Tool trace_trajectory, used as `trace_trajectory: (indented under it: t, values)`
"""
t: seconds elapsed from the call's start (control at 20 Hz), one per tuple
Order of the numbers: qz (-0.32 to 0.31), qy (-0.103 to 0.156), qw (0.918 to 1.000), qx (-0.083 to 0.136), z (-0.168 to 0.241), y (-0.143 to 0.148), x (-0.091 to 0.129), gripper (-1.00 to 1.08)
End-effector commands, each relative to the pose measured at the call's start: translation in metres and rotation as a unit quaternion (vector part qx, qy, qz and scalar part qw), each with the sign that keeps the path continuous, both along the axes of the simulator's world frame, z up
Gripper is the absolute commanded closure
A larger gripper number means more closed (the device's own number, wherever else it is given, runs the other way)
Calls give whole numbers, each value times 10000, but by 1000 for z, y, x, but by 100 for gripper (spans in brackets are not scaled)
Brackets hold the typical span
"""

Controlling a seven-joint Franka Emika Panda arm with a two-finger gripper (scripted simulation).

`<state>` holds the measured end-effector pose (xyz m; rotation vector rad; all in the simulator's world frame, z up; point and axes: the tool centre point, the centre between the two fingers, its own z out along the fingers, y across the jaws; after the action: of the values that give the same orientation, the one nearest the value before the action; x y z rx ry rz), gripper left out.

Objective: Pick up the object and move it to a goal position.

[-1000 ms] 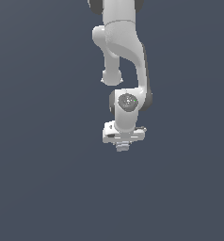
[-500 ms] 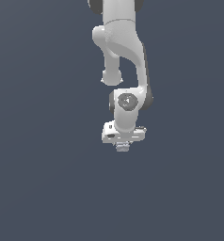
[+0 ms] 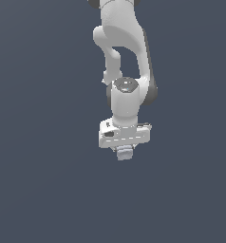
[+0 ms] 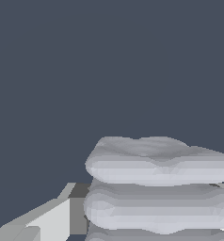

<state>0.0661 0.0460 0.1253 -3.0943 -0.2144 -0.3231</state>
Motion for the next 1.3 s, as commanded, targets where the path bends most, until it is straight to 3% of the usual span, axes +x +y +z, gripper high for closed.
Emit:
trace_trajectory:
  t: [0.0, 0.3, 0.65, 0.95, 1.25]
  values:
    - [124, -399, 9991, 51, 36, -3, 21, 108]
    - [460, -1442, 9883, 205, 138, -8, 63, 108]
    - [784, -2429, 9662, 367, 243, -14, 83, 108]
    - [986, -3034, 9465, 484, 309, -19, 84, 108]
    - [1110, -3402, 9321, 568, 350, -23, 80, 108]
